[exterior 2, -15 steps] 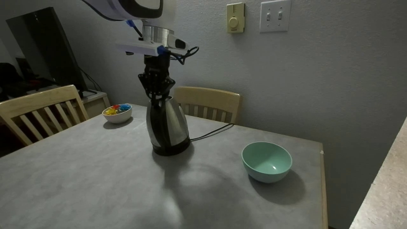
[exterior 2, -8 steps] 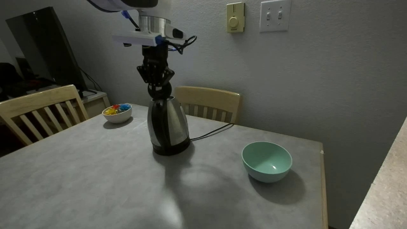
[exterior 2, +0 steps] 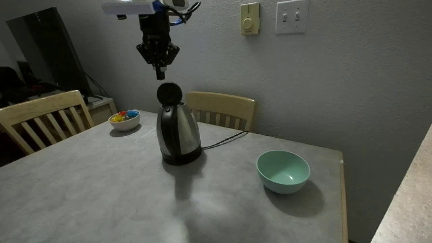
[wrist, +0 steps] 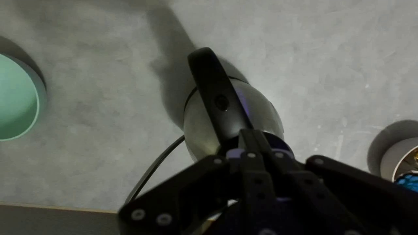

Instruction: Open the kettle lid

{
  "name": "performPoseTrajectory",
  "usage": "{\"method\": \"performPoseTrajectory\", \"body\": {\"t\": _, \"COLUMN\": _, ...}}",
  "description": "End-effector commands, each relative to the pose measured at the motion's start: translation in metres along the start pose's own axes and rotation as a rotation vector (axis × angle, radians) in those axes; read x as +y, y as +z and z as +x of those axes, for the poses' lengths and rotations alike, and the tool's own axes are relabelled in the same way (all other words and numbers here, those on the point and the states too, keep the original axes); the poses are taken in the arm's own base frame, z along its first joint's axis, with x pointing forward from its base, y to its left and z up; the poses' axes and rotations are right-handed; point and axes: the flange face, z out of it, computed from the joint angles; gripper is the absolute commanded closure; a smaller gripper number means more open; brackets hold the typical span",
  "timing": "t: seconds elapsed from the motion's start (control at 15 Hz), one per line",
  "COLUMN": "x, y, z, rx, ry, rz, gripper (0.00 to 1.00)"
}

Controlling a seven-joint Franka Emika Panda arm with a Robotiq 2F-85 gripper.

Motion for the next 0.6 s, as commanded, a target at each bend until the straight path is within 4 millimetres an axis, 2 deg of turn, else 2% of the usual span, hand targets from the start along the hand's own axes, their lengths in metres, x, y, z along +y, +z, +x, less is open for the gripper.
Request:
{"method": "performPoseTrajectory", "body": {"t": 0.0, "x": 0.003, "y": -0.001, "z": -0.010, "rx": -0.015, "ry": -0.009, "rz": -0.018, "gripper": 0.74}}
{"method": "performPoseTrajectory", "body": {"t": 0.13, "x": 0.003, "y": 0.001, "z": -0.011, "rx": -0.024, "ry": -0.004, "rz": -0.020, "gripper": 0.68}}
{"method": "performPoseTrajectory", "body": {"t": 0.53, "x": -0.007, "y": -0.009, "z": -0.015, "rx": -0.018, "ry": 0.002, "rz": -0.016, "gripper": 0.24}}
